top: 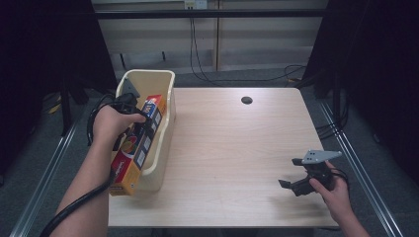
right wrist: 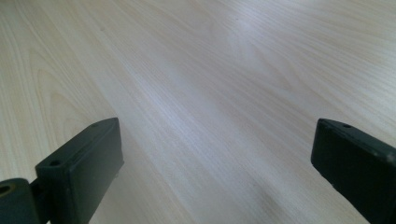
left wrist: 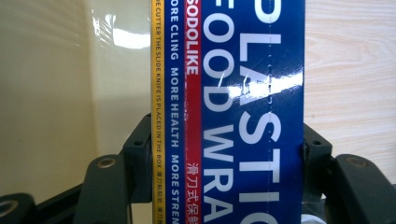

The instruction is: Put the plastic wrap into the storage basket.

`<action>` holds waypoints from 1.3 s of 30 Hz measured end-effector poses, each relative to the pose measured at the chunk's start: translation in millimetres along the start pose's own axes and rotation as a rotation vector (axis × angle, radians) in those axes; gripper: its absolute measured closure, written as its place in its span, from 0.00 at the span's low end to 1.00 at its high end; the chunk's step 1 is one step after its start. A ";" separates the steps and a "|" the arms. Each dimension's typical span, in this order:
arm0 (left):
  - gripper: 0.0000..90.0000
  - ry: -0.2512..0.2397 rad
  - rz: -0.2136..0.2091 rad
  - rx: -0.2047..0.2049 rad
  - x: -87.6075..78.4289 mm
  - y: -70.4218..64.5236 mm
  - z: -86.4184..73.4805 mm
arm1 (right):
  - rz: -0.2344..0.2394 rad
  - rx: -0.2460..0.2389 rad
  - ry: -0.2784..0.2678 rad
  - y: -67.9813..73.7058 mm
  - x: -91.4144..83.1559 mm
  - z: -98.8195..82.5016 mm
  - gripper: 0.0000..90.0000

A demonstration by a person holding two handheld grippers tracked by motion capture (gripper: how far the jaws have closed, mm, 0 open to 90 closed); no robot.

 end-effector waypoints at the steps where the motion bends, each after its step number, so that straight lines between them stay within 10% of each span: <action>1: 0.44 0.004 -0.001 0.006 0.4 0.3 -0.1 | -0.002 -0.001 -0.001 0.0 0.2 0.0 0.02; 39: 0.42 0.012 0.012 0.000 18.2 4.7 1.3 | 0.003 -0.004 0.003 0.8 0.6 -0.6 0.02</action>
Point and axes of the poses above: each handheld gripper's, and its own axes: x roughly forward along the jaws, z roughly out of its top, y roughly to its left, the point moved 9 cm from there along x, roughly forward along the jaws, and after that the axes turned 14 degrees about -z, right-handed, at the moved point
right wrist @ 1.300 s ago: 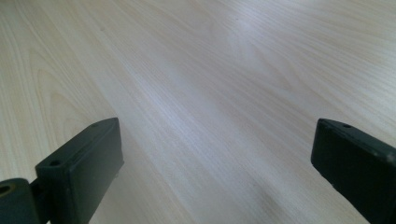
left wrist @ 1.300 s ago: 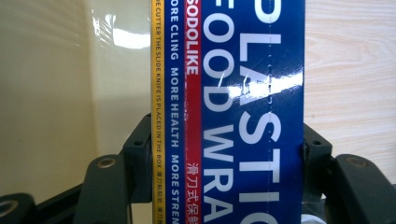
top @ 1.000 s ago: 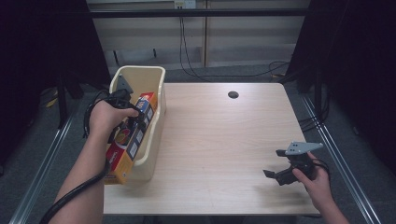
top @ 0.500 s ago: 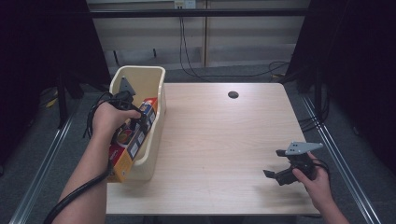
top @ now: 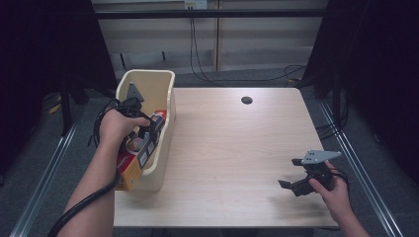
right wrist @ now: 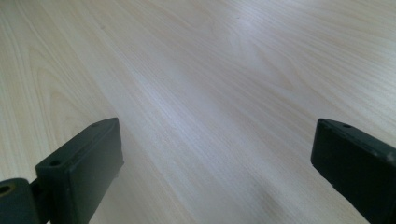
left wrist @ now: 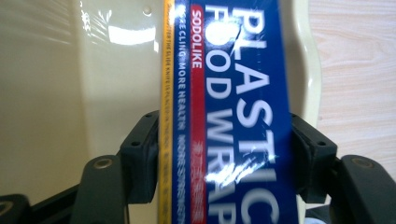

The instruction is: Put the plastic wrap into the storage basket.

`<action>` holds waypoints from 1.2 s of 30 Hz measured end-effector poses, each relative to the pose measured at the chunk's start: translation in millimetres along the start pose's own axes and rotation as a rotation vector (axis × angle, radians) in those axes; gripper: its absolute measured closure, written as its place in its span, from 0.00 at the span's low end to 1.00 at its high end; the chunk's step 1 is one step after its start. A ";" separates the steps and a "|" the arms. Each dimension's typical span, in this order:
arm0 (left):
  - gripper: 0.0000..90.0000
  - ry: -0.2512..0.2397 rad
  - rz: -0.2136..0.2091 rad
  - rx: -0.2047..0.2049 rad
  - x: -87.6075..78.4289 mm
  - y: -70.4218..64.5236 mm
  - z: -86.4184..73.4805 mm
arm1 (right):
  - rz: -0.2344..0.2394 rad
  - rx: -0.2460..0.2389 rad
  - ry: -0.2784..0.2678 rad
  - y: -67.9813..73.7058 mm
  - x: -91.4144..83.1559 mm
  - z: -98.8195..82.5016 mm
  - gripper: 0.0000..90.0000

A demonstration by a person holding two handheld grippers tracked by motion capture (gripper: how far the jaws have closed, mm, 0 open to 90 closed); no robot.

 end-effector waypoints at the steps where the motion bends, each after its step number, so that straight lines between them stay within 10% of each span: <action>1: 0.42 -0.001 0.009 -0.002 0.6 1.3 0.1 | -0.002 0.001 0.003 -0.1 -0.1 -0.2 0.02; 16: 0.42 -0.022 -0.002 -0.012 -0.7 4.7 1.7 | -0.001 -0.006 0.002 0.0 0.3 -0.4 0.02; 36: 0.26 -0.128 -0.107 0.134 -16.7 -50.6 20.0 | -0.004 -0.002 0.001 0.3 -1.4 0.5 0.02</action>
Point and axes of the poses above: each handheld gripper's, and its own axes: x roughly forward along the jaws, z roughly out of its top, y roughly to its left, the point moved 9 cm from there along x, roughly forward along the jaws, and after that the axes turned 14 degrees about -z, right-handed, at the moved point
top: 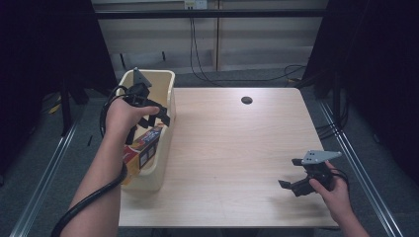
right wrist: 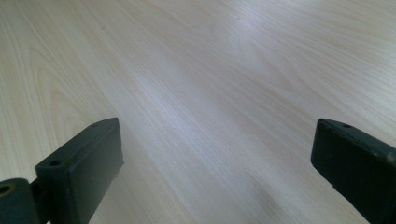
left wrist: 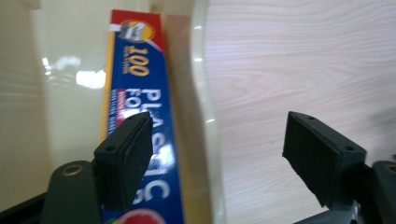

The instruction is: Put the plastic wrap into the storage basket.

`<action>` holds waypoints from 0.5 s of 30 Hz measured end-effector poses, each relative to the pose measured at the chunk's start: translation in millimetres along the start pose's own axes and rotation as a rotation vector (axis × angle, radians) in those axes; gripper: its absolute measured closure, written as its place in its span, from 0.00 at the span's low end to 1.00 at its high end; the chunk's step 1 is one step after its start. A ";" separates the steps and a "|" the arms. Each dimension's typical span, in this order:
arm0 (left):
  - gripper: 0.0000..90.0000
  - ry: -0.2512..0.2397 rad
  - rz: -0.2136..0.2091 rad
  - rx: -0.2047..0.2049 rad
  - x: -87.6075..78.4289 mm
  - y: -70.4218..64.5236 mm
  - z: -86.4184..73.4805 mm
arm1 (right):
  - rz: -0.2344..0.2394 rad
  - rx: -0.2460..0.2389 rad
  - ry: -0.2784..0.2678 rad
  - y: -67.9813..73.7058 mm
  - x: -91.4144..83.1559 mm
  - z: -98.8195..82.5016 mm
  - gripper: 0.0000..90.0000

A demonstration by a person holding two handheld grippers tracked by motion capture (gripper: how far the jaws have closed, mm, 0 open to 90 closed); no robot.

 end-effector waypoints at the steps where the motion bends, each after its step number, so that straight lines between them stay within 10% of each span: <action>1: 0.24 -0.001 -0.008 0.015 1.5 -2.8 0.9 | 0.002 -0.001 -0.003 0.3 0.0 0.3 0.02; 15: 0.19 0.028 -0.045 0.114 26.4 -37.0 3.4 | 0.002 -0.008 -0.007 1.4 0.3 1.1 0.02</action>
Point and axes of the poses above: each handheld gripper's, and its own axes: x roughly forward along the jaws, z roughly out of its top, y roughly to its left, the point moved 9 cm from there along x, roughly forward along the jaws, and after that the axes turned 14 degrees about -z, right-handed, at the moved point
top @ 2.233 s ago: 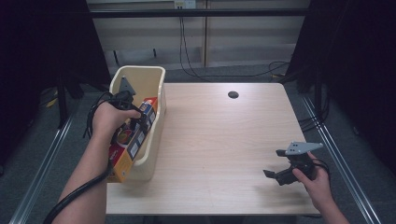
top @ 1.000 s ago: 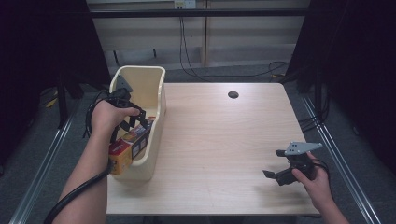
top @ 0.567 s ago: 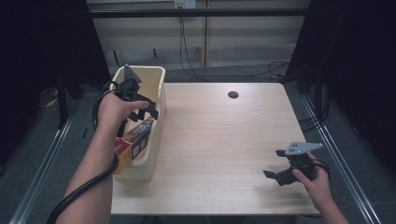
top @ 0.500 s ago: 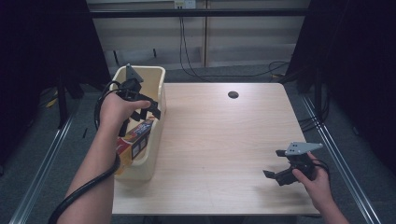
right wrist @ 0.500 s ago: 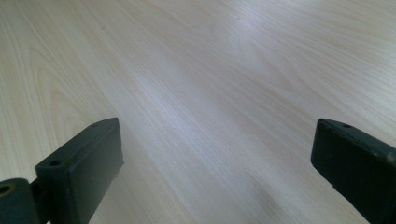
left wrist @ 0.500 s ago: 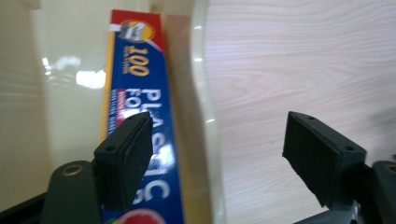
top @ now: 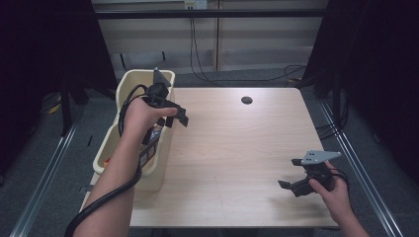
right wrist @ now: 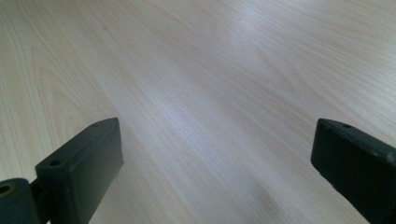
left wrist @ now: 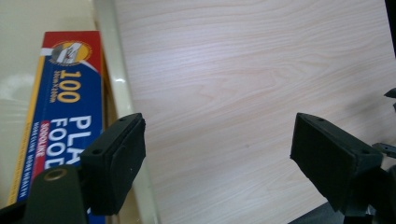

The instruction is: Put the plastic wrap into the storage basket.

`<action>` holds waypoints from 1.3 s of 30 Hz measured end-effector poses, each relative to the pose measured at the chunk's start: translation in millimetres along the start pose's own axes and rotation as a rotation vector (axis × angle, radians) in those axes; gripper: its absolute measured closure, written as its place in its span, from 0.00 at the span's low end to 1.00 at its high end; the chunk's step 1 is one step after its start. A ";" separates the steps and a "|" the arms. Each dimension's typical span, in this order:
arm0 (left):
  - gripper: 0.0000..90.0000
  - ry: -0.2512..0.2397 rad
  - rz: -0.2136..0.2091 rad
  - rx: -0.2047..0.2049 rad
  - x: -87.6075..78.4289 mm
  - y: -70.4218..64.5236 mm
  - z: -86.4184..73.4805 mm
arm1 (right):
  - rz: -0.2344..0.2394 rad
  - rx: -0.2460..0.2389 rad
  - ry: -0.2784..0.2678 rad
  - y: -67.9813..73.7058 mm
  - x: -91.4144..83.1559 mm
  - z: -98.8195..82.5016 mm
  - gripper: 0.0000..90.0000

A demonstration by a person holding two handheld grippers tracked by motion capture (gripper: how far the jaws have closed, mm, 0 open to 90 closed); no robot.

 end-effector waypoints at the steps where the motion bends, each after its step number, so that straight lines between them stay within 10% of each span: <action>1: 0.19 0.000 -0.001 0.006 1.4 -1.1 0.5 | 0.000 0.001 0.000 0.0 -0.1 0.0 0.02; 39: 0.17 0.034 -0.069 0.125 64.2 -33.1 -5.8 | 0.005 -0.010 0.006 3.0 1.4 -0.3 0.02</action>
Point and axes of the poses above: each handheld gripper's, and its own axes: x roughly forward along the jaws, z roughly out of its top, y roughly to its left, the point moved 9 cm from there along x, roughly forward along the jaws, and after that the axes turned 14 degrees about -z, right-handed, at the moved point
